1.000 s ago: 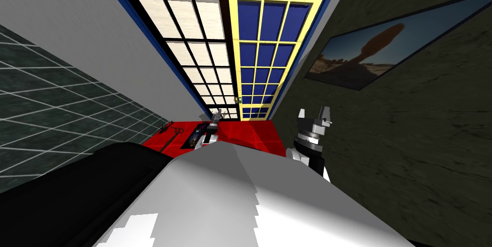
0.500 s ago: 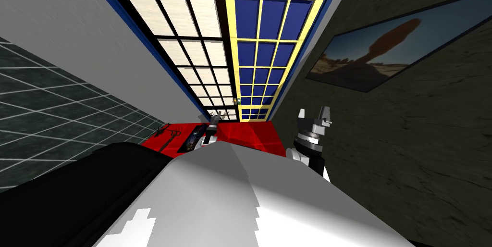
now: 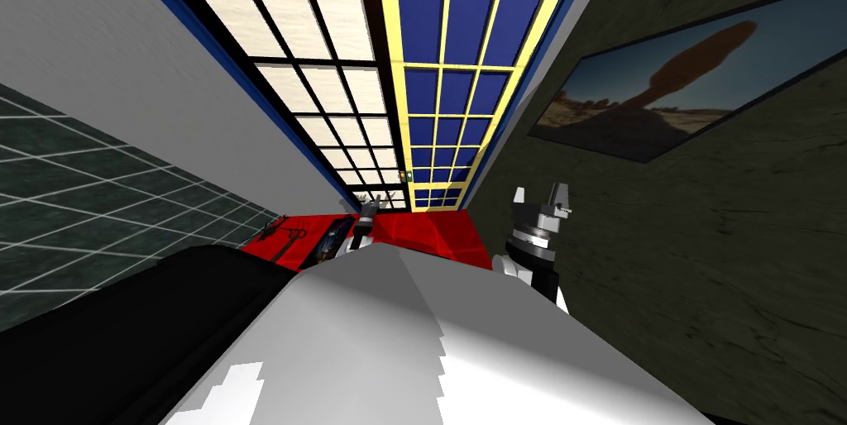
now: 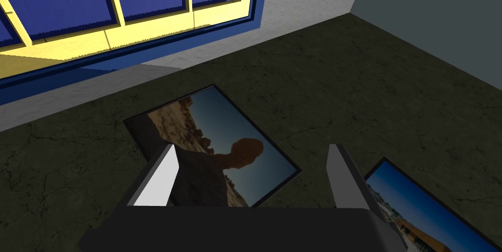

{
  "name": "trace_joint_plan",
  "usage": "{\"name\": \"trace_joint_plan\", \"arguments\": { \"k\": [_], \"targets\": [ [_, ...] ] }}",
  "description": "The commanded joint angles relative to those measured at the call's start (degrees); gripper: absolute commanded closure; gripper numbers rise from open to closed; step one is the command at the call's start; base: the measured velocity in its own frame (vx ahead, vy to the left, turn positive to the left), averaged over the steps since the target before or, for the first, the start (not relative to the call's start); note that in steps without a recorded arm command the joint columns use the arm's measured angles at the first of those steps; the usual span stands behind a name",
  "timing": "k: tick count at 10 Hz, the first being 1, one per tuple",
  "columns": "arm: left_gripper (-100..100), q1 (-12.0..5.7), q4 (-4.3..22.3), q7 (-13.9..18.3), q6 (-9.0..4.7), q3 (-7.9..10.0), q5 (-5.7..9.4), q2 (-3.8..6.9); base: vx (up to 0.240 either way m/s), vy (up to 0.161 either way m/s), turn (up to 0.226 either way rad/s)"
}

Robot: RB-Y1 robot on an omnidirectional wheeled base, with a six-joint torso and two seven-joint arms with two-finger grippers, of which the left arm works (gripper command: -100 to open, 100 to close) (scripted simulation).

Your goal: Pull the door open

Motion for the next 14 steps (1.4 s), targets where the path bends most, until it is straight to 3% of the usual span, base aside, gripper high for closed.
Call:
{"name": "trace_joint_plan", "arguments": {
  "k": [1, 14],
  "targets": [
    [-100, -0.4, 1.6, -1.9, -0.45, 0.59, -0.55, -0.18, 0.103, 0.0, -0.024],
    [-100, -3.3, 14.9, -14.6, -5.3, 5.42, -4.16, -1.27, 0.099, 0.003, -0.021]
  ]
}}
